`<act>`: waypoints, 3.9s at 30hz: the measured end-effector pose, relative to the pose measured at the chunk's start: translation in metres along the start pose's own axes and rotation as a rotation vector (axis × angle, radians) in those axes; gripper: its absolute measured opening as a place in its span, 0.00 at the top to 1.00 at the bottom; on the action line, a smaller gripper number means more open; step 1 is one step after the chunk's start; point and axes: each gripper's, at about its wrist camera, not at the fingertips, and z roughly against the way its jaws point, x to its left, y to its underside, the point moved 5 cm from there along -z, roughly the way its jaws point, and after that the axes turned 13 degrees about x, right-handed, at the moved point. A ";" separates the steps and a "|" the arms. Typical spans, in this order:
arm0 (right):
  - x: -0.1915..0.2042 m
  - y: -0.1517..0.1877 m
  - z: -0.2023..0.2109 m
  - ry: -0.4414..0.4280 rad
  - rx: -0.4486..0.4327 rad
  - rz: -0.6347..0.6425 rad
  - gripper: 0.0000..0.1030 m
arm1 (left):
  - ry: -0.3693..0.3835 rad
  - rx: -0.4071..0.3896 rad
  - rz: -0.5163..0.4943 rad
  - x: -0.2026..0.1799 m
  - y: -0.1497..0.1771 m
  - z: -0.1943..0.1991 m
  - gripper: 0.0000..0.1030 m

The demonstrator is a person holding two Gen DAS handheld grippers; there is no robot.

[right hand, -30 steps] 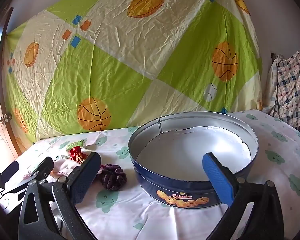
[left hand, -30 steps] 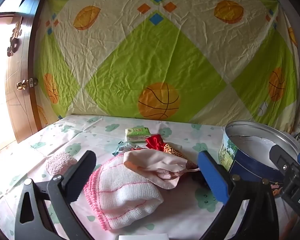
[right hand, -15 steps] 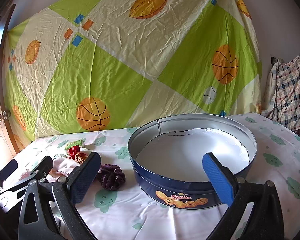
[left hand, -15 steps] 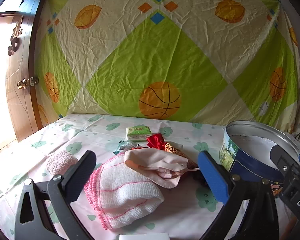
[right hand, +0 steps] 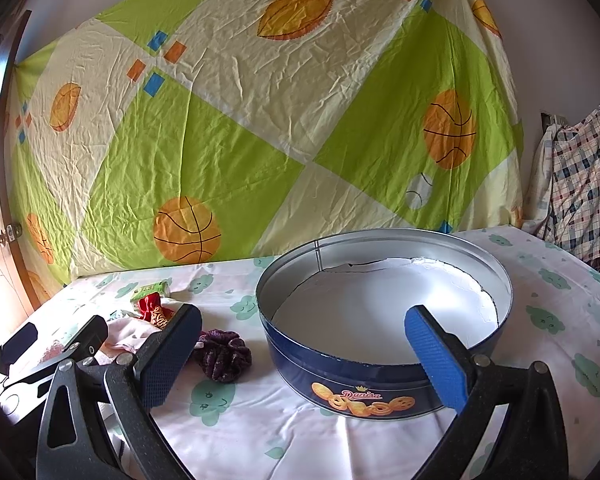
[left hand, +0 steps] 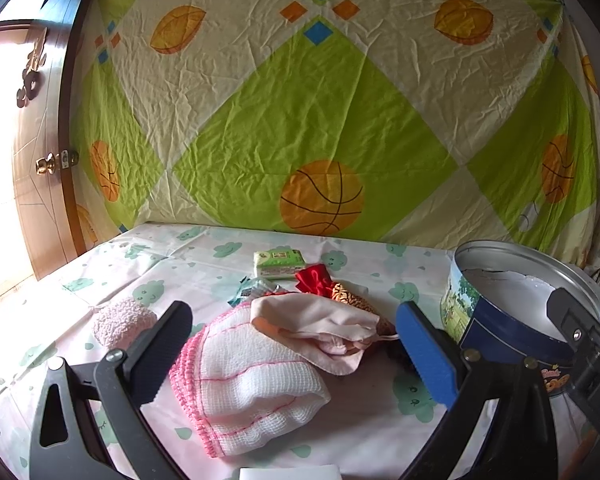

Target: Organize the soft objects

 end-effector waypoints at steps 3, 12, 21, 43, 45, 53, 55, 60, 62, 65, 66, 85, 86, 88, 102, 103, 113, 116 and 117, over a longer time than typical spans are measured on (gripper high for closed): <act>-0.001 0.000 0.000 -0.002 0.000 -0.001 0.00 | 0.000 0.001 -0.003 0.000 0.000 0.000 0.00; 0.000 0.000 0.001 -0.003 -0.003 -0.002 0.01 | -0.001 0.002 -0.002 0.000 -0.001 0.000 0.00; 0.000 0.001 0.001 -0.004 -0.001 -0.003 0.00 | -0.001 0.004 -0.003 0.000 0.000 0.000 0.00; 0.002 0.002 0.001 -0.002 0.006 0.000 0.00 | -0.001 0.006 -0.003 0.001 -0.001 0.000 0.00; 0.002 0.002 0.001 -0.002 0.007 -0.002 0.00 | -0.001 0.007 -0.003 0.001 -0.001 0.000 0.00; 0.002 0.002 0.000 -0.004 0.013 0.000 0.01 | 0.000 0.008 -0.004 0.001 -0.001 0.000 0.00; 0.002 0.002 -0.001 -0.005 0.018 0.002 0.01 | 0.000 0.008 -0.003 0.001 -0.002 0.000 0.00; 0.004 0.004 -0.004 -0.029 0.041 0.010 0.00 | 0.008 0.006 0.002 0.001 -0.001 0.001 0.00; 0.007 0.005 -0.006 -0.050 0.060 0.019 0.01 | 0.029 0.009 0.014 0.004 0.002 0.001 0.00; 0.014 0.008 -0.009 -0.072 0.080 0.043 0.01 | 0.029 0.043 0.031 0.017 0.009 0.002 0.00; 0.016 0.009 -0.010 -0.080 0.088 0.054 0.01 | 0.015 0.052 0.038 0.024 0.012 0.003 0.00; 0.025 0.010 -0.005 -0.065 0.078 0.108 0.01 | 0.104 0.373 -0.023 0.017 0.062 0.007 0.08; 0.024 0.010 -0.005 -0.069 0.078 0.104 0.01 | 0.101 0.400 -0.027 0.014 0.065 0.003 0.13; 0.023 0.010 -0.005 -0.076 0.080 0.100 0.01 | 0.088 0.455 -0.028 0.013 0.070 -0.007 0.16; 0.044 0.016 -0.028 -0.201 0.188 0.161 0.46 | 0.280 0.471 0.076 0.035 0.071 -0.007 0.47; 0.047 0.016 -0.034 -0.235 0.215 0.156 0.46 | 0.281 0.456 0.080 0.039 0.069 -0.005 0.47; 0.118 0.003 -0.086 -0.440 0.391 0.113 0.30 | 0.257 0.131 0.061 0.080 0.027 0.043 0.47; 0.138 0.007 -0.103 -0.408 0.422 0.142 0.27 | 0.270 0.082 0.069 0.089 0.019 0.048 0.47; 0.144 0.010 -0.109 -0.403 0.439 0.156 0.27 | 0.265 0.074 0.072 0.093 0.018 0.048 0.47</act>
